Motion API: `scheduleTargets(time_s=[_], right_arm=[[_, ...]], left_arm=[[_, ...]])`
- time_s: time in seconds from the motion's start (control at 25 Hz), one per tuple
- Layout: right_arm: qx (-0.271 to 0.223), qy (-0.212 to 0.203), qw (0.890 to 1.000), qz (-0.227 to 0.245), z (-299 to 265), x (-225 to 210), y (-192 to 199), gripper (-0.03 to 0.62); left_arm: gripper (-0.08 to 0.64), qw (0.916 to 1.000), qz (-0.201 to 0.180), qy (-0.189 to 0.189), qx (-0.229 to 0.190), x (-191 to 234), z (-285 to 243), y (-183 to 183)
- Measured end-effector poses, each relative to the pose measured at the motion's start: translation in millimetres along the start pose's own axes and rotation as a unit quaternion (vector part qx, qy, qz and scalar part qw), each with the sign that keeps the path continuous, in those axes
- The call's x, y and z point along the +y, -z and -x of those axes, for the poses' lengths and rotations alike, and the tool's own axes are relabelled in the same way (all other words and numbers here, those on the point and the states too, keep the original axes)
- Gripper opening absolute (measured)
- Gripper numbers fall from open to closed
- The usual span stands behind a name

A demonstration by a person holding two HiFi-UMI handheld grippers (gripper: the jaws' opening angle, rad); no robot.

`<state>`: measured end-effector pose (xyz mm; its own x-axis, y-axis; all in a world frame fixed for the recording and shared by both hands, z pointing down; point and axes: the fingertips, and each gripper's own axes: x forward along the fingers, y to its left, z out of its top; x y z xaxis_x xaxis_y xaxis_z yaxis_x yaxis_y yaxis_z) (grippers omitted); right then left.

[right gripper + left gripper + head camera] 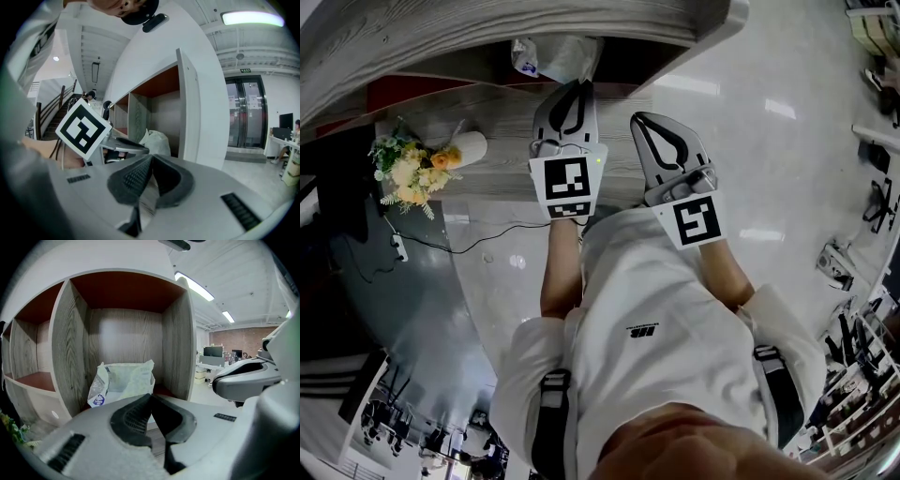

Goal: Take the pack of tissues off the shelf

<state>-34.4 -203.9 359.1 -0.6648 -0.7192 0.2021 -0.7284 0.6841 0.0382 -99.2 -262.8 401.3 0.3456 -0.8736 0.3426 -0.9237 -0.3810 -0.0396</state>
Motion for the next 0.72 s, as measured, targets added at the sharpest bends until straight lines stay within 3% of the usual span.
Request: scheduleTargets(time_s=[0.72], right_arm=[[-0.006, 0.028, 1.000, -0.003, 37.1, 27.1, 6.3, 0.026]], left_arm=[[0.029, 0.9996, -0.021, 0.020, 0.001, -24.9, 50.5, 15.2]])
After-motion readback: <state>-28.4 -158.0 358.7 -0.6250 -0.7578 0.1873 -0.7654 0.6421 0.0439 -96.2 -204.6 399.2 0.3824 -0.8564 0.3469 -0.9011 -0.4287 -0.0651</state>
